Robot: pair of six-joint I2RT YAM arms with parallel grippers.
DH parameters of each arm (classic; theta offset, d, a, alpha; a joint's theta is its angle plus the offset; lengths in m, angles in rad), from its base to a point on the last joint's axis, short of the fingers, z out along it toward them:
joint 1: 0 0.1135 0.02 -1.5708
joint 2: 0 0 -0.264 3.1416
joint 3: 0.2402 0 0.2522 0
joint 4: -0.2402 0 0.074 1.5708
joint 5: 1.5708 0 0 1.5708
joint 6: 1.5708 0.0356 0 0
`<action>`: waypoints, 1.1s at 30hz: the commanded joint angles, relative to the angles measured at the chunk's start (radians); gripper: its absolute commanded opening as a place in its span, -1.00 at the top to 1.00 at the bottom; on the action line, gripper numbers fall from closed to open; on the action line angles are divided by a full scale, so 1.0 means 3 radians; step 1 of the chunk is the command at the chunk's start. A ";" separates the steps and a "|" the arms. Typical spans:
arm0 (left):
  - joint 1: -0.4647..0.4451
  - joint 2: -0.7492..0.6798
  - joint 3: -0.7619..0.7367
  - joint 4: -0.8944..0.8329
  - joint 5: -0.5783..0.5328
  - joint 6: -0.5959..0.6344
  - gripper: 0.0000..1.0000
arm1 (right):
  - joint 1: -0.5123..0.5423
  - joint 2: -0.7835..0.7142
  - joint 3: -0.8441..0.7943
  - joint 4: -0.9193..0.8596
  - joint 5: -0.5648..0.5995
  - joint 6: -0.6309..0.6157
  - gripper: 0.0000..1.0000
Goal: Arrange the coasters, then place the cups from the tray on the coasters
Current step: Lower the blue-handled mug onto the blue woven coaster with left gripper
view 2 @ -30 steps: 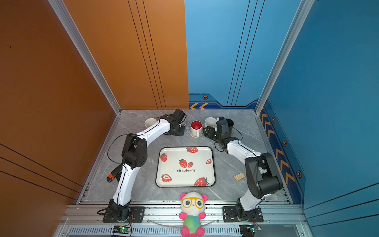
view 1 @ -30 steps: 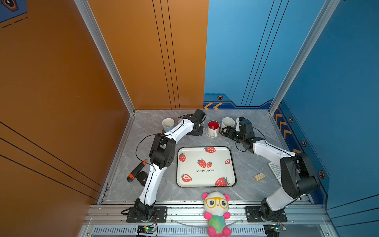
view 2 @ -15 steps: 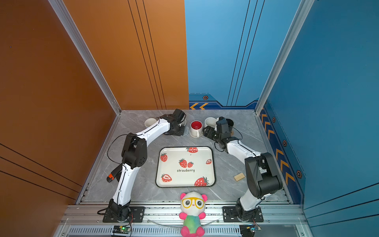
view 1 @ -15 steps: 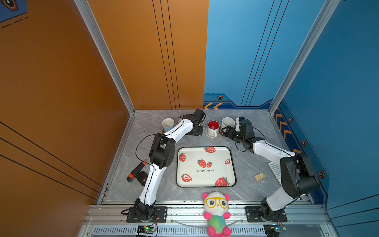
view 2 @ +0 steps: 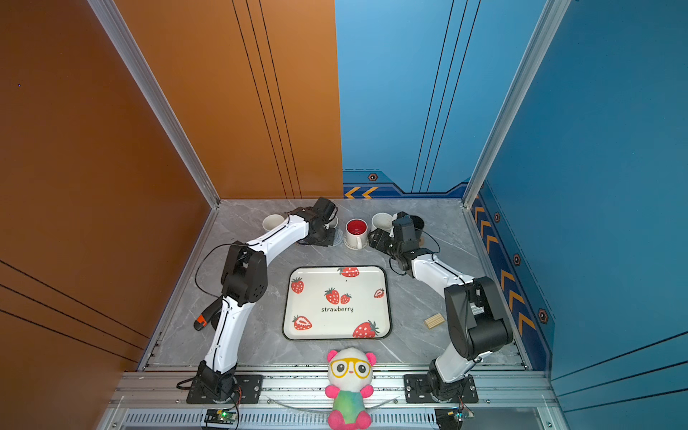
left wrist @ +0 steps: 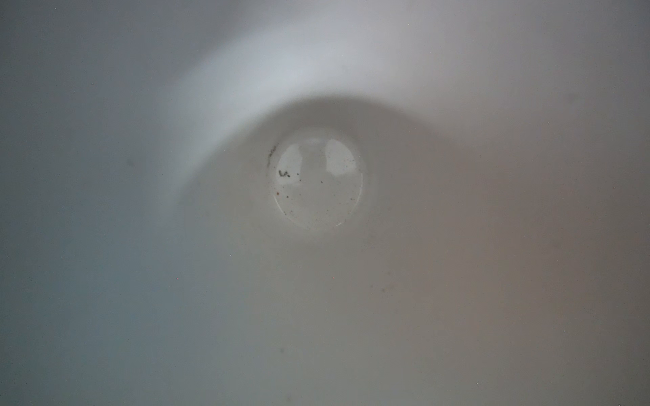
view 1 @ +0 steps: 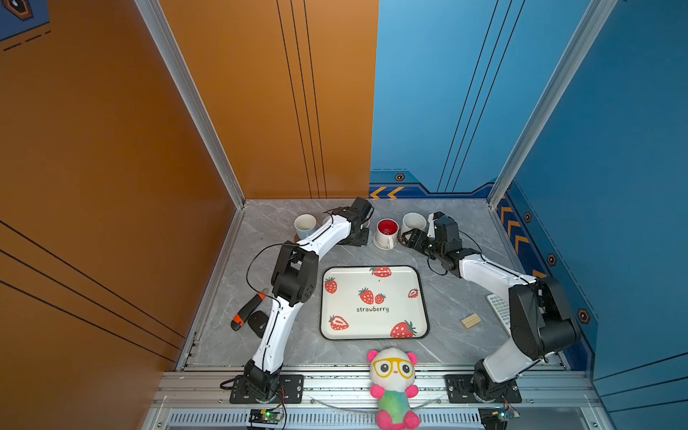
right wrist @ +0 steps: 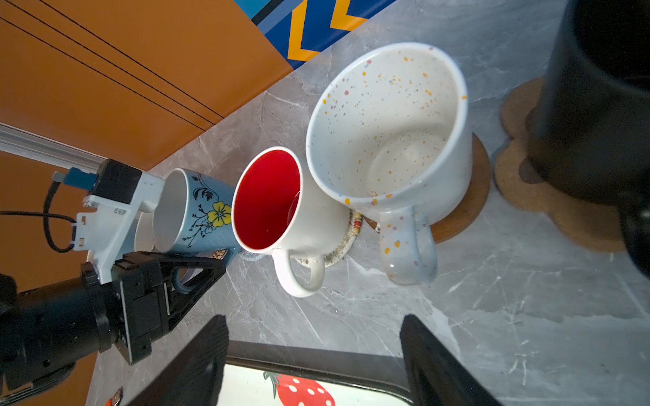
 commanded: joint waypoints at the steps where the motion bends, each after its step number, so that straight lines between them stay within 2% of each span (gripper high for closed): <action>1: 0.0029 0.0016 0.0133 0.0004 0.0067 -0.0017 0.78 | -0.0015 0.0029 0.0078 -0.0014 -0.0023 0.0025 -0.51; 23: 0.0024 -0.0001 0.0138 -0.0009 0.0094 -0.0027 0.40 | -0.0018 0.0024 0.0087 -0.0019 -0.0027 0.0027 -0.51; 29: 0.0024 -0.0035 0.0129 -0.0018 0.0092 -0.0022 0.17 | -0.0015 0.0006 0.0082 -0.0024 -0.0035 0.0024 -0.51; 33: 0.0019 -0.0074 0.0103 -0.0019 0.0087 -0.0027 0.10 | -0.0016 -0.0021 0.0063 -0.0019 -0.0028 0.0014 -0.51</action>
